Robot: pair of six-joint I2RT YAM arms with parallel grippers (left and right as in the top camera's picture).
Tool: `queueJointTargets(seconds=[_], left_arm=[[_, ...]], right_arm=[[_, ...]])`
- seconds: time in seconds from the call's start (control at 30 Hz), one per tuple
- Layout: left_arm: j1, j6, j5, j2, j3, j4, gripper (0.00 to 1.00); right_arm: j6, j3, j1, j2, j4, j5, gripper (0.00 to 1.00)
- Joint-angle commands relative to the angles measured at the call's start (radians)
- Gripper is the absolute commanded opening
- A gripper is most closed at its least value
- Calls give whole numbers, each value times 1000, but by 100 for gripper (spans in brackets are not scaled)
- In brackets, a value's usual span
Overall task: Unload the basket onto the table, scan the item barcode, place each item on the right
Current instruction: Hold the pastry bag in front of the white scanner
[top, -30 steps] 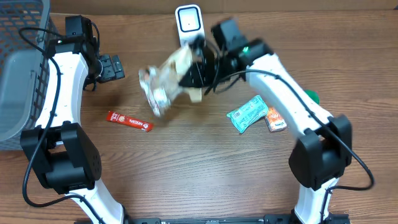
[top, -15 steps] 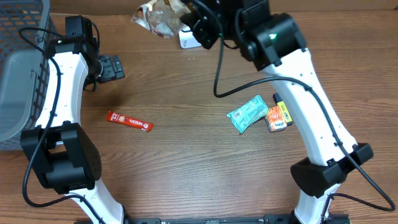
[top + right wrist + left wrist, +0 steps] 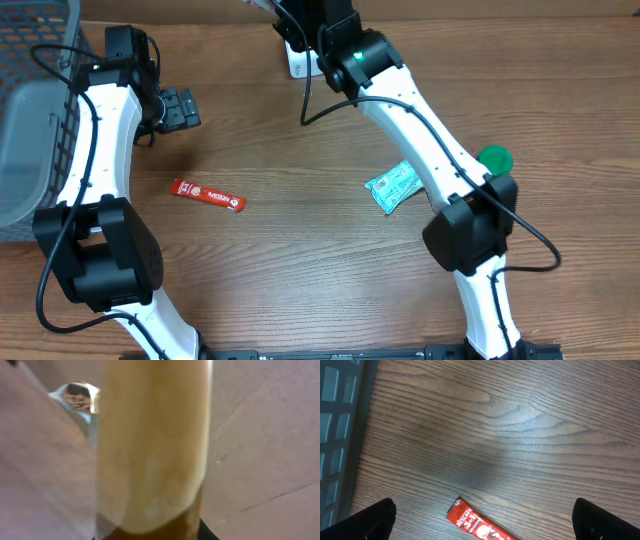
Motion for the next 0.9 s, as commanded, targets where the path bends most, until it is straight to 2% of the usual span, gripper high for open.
queueJointTargets(seconds=[0.0,0.1,0.27,0.53,0.87], left_arm=[[-2,17,-5,2,19,1,100],[-2,17,-5,2,19,1,100],[-2,17,-5,2,19,1,100],[-2,17,-5,2,19,1,100],[-2,17,-5,2,19,1,100]], right_arm=[[-42,9,-3,70,91,111,4],[-123,9,-3,123,162,137,4],[-132,9,-12,177,243,208,4],[-132,8,-63,243,249,203,4],[-132,8,-55,257,215,150,4]])
